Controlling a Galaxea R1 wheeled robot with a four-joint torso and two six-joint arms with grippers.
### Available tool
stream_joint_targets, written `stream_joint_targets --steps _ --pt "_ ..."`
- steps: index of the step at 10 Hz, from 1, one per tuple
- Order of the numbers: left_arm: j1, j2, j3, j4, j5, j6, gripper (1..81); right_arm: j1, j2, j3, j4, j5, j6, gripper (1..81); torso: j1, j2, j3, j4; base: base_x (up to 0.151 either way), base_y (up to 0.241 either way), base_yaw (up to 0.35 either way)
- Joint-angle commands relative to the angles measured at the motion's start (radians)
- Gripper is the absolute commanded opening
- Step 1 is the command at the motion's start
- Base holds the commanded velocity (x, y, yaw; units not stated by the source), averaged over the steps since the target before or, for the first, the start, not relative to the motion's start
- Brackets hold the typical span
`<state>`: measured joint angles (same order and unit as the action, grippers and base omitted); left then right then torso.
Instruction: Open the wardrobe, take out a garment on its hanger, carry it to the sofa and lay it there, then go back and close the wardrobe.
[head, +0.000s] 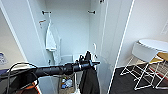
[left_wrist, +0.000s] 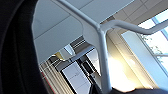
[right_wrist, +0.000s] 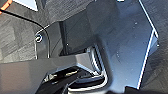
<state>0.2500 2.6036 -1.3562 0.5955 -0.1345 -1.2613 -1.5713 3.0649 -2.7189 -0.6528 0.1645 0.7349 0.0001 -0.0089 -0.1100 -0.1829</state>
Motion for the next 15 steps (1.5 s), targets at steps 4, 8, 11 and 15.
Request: stream_joint_targets --steps 4,8,11,15 --pt "-0.183 0.001 0.031 0.023 -0.042 0.017 1.0 0.030 0.004 0.001 0.002 -0.036 -0.002 81.1 0.000 0.000 0.000 0.000 0.000 0.000 -0.258" --pt "-0.186 0.001 0.034 0.030 -0.039 0.016 1.0 0.030 0.005 0.001 0.002 -0.037 -0.002 81.1 0.000 0.000 0.000 0.000 0.000 0.000 -0.259" --pt "-0.194 -0.003 0.034 0.030 -0.037 0.016 1.0 0.029 0.005 0.001 0.002 -0.037 -0.002 81.1 0.000 0.000 0.000 0.000 0.000 0.000 -0.259" --pt "-0.205 -0.019 0.055 0.040 -0.022 0.013 1.0 0.029 0.016 0.001 0.001 -0.039 -0.005 81.1 0.000 0.000 0.000 0.000 0.000 0.000 -0.259"
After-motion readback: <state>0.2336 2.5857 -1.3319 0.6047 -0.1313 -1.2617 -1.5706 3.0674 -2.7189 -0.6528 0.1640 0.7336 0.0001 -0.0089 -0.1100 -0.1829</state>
